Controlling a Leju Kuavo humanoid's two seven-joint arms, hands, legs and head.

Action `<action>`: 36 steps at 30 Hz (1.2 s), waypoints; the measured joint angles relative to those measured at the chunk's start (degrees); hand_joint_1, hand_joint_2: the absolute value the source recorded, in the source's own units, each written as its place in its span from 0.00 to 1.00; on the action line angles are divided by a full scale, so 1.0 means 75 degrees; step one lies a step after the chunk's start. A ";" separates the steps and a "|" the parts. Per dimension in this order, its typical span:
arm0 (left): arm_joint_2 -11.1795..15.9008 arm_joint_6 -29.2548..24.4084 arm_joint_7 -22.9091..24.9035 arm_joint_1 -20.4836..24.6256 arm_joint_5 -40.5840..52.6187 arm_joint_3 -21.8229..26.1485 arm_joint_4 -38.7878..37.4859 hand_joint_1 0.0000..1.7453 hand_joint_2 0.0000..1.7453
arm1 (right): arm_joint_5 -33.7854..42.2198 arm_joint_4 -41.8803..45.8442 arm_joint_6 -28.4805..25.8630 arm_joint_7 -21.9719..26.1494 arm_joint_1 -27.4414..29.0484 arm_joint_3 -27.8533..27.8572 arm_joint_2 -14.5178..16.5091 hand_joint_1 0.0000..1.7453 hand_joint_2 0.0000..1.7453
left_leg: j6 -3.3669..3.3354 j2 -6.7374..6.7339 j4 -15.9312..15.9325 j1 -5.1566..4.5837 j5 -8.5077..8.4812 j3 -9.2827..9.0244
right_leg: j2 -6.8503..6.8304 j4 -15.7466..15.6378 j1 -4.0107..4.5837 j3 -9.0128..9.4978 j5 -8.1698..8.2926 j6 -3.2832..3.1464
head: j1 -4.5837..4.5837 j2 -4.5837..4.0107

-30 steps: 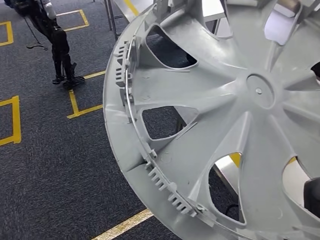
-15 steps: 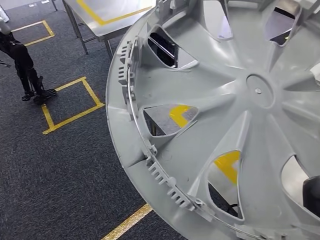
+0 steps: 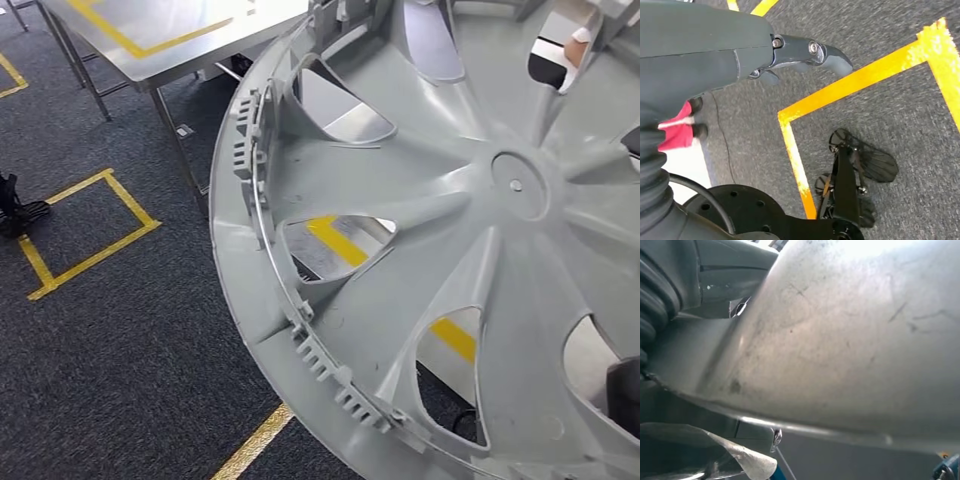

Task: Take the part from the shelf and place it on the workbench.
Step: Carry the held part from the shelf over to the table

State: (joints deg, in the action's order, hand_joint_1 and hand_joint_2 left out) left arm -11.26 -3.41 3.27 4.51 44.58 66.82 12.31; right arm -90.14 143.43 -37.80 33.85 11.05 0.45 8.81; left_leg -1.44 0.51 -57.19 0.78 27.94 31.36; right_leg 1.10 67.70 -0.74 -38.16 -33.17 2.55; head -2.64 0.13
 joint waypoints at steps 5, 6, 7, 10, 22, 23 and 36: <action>-0.0010 0.0018 -0.0004 -0.0002 0.0029 -0.0003 0.0000 0.00 1.00 | 0.0001 0.0000 0.0000 0.0014 0.0019 0.0017 0.0001 1.00 1.00 | 0.0014 -0.0471 -0.0008 -0.0020 0.0038 -0.0028 | -0.0244 -0.0014 -0.0002 0.0079 0.0260 0.0038 | -0.0002 0.0000; -0.0013 0.0023 -0.0005 0.0005 0.0034 -0.0005 0.0001 0.00 1.00 | 0.0001 0.0000 -0.0001 0.0017 0.0014 0.0020 0.0001 1.00 1.00 | 0.0040 -0.0533 -0.0014 -0.0035 0.0056 -0.0045 | -0.0407 -0.0584 0.0019 0.0386 0.0451 0.0021 | -0.0004 0.0000; -0.0015 0.0026 -0.0008 0.0008 0.0036 -0.0007 0.0001 0.00 1.00 | 0.0001 0.0001 0.0000 0.0019 0.0009 0.0020 0.0001 1.00 1.00 | 0.0076 -0.0587 -0.0024 -0.0055 0.0075 -0.0061 | -0.0521 -0.1021 0.0037 0.0636 0.0578 -0.0021 | 0.0004 0.0000; -0.0016 0.0032 -0.0023 0.0013 0.0036 -0.0011 0.0003 0.00 1.00 | 0.0006 0.0003 -0.0001 0.0023 0.0014 0.0025 0.0001 1.00 1.00 | 0.0183 -0.0762 -0.0042 -0.0092 0.0107 -0.0099 | -0.0514 -0.1357 0.0085 0.0824 0.0627 -0.0161 | 0.0014 0.0000; -0.0016 0.0029 -0.0093 -0.0024 0.0045 -0.0068 0.0003 0.00 1.00 | 0.0008 0.0006 -0.0001 0.0018 0.0011 0.0025 0.0002 1.00 1.00 | 0.0233 0.0207 -0.0700 -0.0016 0.0155 0.0251 | 0.0467 -0.1377 0.0052 0.0878 0.0690 -0.0346 | 0.0046 0.0000; -0.0012 0.0028 -0.0095 -0.0023 0.0045 -0.0071 0.0003 0.00 1.00 | 0.0009 0.0006 -0.0001 0.0018 0.0008 0.0025 0.0002 1.00 1.00 | 0.0210 0.0343 -0.0349 -0.0010 0.0046 0.0105 | 0.0546 -0.1363 0.0049 0.0855 0.0691 -0.0313 | 0.0050 0.0000; -0.0047 0.0003 -0.0113 -0.0007 0.0092 -0.0130 0.0003 0.00 1.00 | 0.0007 -0.0002 0.0000 0.0012 0.0012 0.0036 -0.0001 1.00 1.00 | -0.0014 -0.0510 -0.0010 -0.0018 0.0027 -0.0014 | -0.0251 -0.0099 -0.0025 0.0151 0.0247 0.0087 | -0.0022 0.0000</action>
State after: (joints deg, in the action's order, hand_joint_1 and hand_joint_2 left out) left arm -11.61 -3.39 2.42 4.46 45.27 65.84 12.33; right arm -90.09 143.41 -37.80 33.94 11.14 0.72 8.81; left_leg -1.55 -3.32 -57.26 0.64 28.15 31.25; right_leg -0.78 66.95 -0.93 -37.03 -31.32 3.20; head -2.80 0.13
